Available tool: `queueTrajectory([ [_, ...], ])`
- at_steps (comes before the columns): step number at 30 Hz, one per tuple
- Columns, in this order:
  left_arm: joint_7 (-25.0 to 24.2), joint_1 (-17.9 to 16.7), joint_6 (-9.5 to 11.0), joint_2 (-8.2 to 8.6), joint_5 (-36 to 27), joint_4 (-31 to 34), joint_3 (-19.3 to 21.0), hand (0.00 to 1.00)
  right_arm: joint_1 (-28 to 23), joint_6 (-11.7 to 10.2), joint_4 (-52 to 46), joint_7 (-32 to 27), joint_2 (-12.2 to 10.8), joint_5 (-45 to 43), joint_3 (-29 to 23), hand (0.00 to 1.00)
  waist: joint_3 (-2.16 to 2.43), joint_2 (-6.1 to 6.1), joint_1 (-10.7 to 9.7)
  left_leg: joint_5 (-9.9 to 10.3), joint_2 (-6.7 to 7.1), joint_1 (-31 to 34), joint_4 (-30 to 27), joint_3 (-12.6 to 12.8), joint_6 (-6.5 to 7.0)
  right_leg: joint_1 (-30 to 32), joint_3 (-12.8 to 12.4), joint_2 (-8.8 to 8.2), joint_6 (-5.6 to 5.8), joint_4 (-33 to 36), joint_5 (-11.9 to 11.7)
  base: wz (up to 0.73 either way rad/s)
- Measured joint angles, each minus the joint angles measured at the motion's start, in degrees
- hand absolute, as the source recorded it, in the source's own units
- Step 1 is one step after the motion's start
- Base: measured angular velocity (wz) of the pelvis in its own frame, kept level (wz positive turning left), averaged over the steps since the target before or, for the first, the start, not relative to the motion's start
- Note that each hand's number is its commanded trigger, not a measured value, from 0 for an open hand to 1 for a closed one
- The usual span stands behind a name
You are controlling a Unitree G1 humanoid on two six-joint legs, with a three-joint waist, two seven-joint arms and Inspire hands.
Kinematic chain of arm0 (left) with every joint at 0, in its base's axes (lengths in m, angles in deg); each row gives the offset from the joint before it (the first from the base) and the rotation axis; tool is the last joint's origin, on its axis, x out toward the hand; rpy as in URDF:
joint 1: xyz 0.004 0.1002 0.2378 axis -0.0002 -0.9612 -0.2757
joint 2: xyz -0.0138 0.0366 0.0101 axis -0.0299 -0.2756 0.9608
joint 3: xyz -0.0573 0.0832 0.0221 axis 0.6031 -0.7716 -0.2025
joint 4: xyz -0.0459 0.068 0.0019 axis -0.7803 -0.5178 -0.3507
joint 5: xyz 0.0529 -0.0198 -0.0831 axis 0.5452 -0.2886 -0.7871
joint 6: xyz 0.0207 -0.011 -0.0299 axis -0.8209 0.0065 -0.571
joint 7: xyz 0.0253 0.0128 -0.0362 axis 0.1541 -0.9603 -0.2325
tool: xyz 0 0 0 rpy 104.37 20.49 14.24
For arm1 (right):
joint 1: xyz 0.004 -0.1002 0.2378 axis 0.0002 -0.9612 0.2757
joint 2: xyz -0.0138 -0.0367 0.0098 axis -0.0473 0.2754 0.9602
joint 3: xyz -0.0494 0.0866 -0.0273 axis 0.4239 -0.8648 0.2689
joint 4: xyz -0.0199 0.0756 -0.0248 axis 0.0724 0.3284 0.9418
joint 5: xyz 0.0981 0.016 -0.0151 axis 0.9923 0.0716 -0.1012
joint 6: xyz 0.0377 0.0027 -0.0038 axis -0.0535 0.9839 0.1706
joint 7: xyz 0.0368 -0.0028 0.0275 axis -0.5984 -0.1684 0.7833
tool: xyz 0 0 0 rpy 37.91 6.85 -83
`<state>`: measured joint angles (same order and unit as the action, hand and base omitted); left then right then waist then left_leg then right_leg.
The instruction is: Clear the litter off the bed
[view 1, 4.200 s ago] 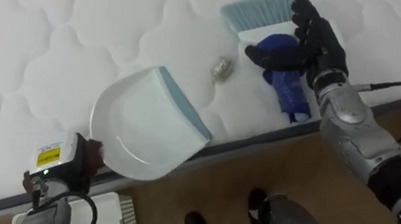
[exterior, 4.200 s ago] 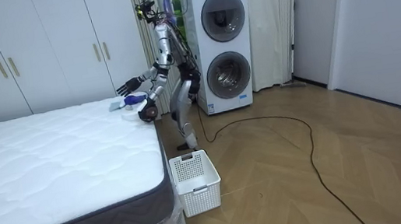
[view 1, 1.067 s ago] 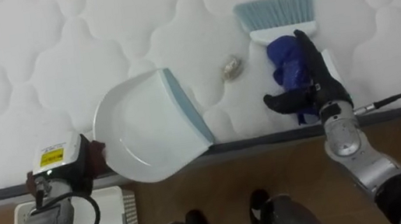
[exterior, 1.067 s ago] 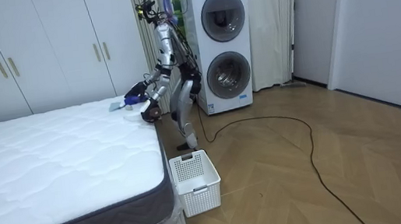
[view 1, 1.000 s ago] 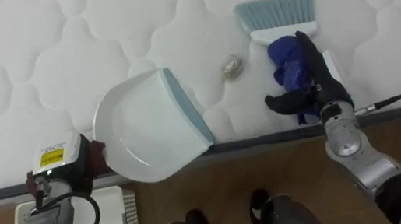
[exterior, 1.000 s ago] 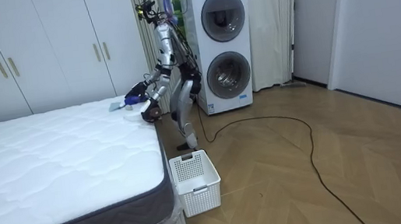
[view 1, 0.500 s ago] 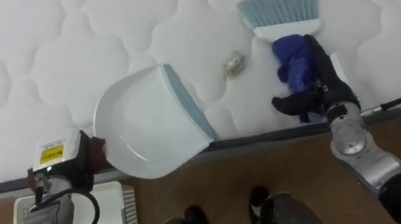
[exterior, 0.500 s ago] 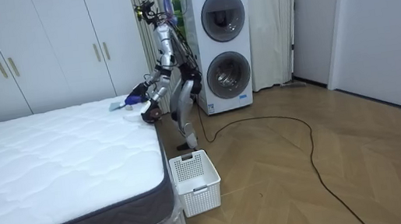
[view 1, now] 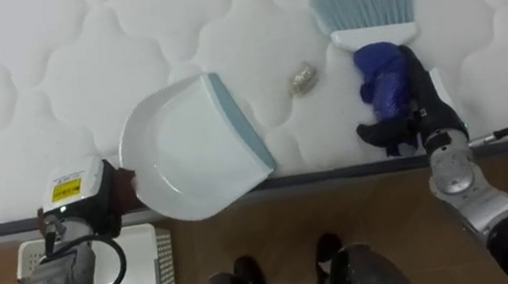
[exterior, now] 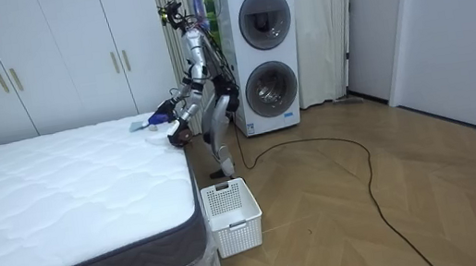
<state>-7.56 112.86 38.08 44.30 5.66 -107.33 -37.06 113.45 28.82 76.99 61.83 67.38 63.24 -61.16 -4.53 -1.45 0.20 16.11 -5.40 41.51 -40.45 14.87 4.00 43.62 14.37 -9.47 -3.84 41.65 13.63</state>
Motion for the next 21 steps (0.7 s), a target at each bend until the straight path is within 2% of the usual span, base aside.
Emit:
queueTrajectory([
  [9, -1.4, 0.5, 0.0, 0.08, 0.0, 0.2, 0.0, 1.0, 0.4, 0.0, 1.7, 1.4, 0.4, 0.4, 0.1, 0.0, -0.12, -0.2, 0.1, 0.0, 0.14, -0.2, -0.3, -0.2, 0.08, -0.4, 0.3, -0.26, 0.08, 0.2, 0.0, 0.0],
  [19, -2.7, 0.5, -1.7, 0.36, 0.0, 0.2, -1.1, 1.0, 0.6, 0.6, 3.4, 3.9, 1.4, 0.4, 0.0, 0.0, -0.14, -0.28, 0.1, 0.1, 0.27, -1.3, -0.2, -0.4, 0.15, -1.7, 0.5, -0.36, 0.37, 0.3, 0.3, 0.01],
  [20, -2.7, 0.5, -1.8, 0.36, 0.0, 0.2, -1.1, 1.0, 0.6, 0.7, 3.4, 4.0, 1.5, 0.4, 0.0, 0.54, -0.14, -0.29, 0.1, 0.1, 0.26, -1.3, -0.2, -0.4, 0.15, -1.7, 0.5, -0.36, 0.38, 0.3, 0.3, 0.0],
  [21, -2.7, 0.5, -1.9, 0.36, 0.0, 0.2, -1.1, 1.0, 0.7, 0.7, 3.4, 4.3, 1.6, 0.4, 0.0, 0.99, -0.13, -0.3, 0.1, 0.1, 0.26, -1.3, -0.2, -0.4, 0.15, -1.7, 0.5, -0.33, 0.38, 0.2, 0.3, 0.0],
])
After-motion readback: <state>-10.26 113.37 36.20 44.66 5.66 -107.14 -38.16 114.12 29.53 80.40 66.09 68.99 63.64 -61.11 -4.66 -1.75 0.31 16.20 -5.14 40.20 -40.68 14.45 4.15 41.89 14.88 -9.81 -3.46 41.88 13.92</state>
